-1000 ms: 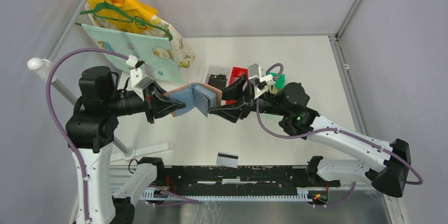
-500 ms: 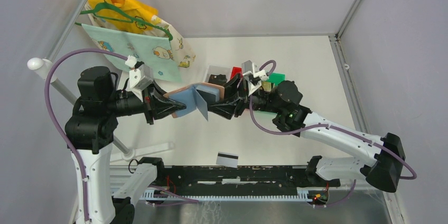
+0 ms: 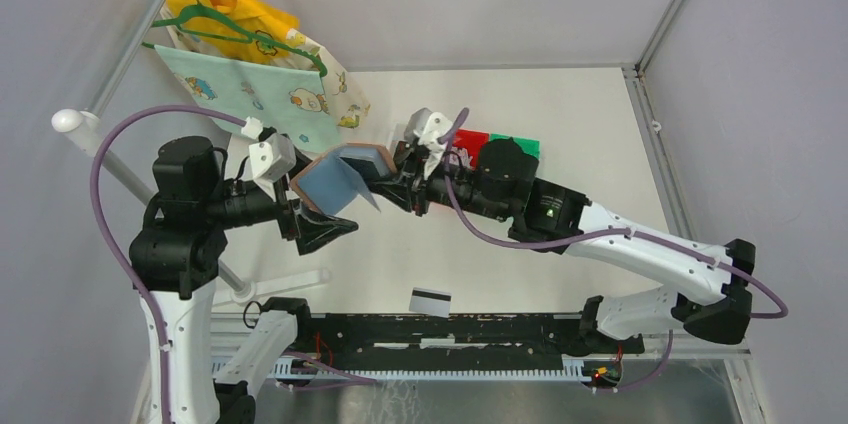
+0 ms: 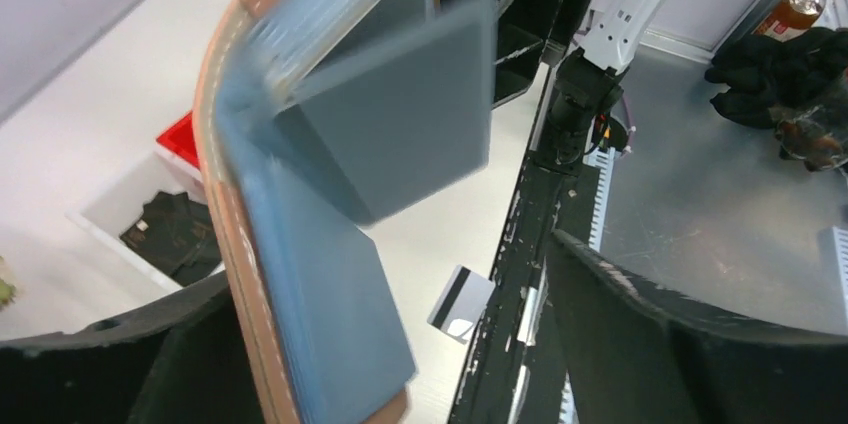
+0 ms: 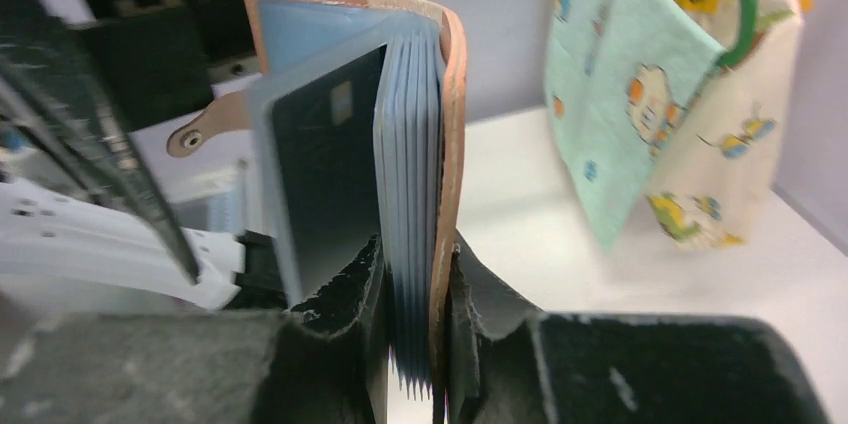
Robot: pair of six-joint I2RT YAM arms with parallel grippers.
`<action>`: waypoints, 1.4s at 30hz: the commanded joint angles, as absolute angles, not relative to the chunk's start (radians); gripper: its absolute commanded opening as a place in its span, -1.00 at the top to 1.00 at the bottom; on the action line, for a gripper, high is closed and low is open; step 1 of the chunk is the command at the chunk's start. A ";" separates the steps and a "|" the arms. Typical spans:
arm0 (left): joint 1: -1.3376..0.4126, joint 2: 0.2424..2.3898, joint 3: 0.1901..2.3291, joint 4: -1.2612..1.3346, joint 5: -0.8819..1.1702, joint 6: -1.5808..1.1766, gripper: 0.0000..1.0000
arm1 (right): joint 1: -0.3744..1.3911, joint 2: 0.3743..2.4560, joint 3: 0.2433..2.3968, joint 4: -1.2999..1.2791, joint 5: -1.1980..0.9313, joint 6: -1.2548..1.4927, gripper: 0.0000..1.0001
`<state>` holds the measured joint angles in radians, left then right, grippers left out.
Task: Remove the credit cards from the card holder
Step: Remove the credit card from the card holder.
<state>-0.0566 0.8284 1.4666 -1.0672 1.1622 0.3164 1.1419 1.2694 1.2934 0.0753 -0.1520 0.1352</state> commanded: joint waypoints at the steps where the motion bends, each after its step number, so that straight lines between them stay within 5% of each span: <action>1: -0.058 0.815 1.432 -1.048 1.117 0.392 -0.98 | 1.204 1.338 1.477 -0.298 0.198 -0.079 1.00; 8: -0.058 0.785 1.335 -0.997 1.065 0.376 -0.99 | 1.259 1.392 1.615 -0.505 0.432 -0.132 1.00; 28: -0.058 0.768 1.266 -0.846 1.057 0.187 -0.67 | 1.262 1.174 1.341 -0.147 0.025 -0.055 1.00; 38: -0.057 0.769 1.281 -0.838 1.233 0.087 -0.31 | 1.191 1.100 1.178 0.114 0.021 0.152 1.00; 42: -0.058 0.771 1.281 -0.838 1.237 0.071 -0.01 | 1.150 1.075 1.105 0.243 -0.049 0.270 1.00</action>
<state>-0.0566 0.7719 1.2469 -0.8791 1.1728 0.1310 1.1793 1.1255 1.1355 -0.0219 0.0143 0.1207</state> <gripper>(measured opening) 0.568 0.233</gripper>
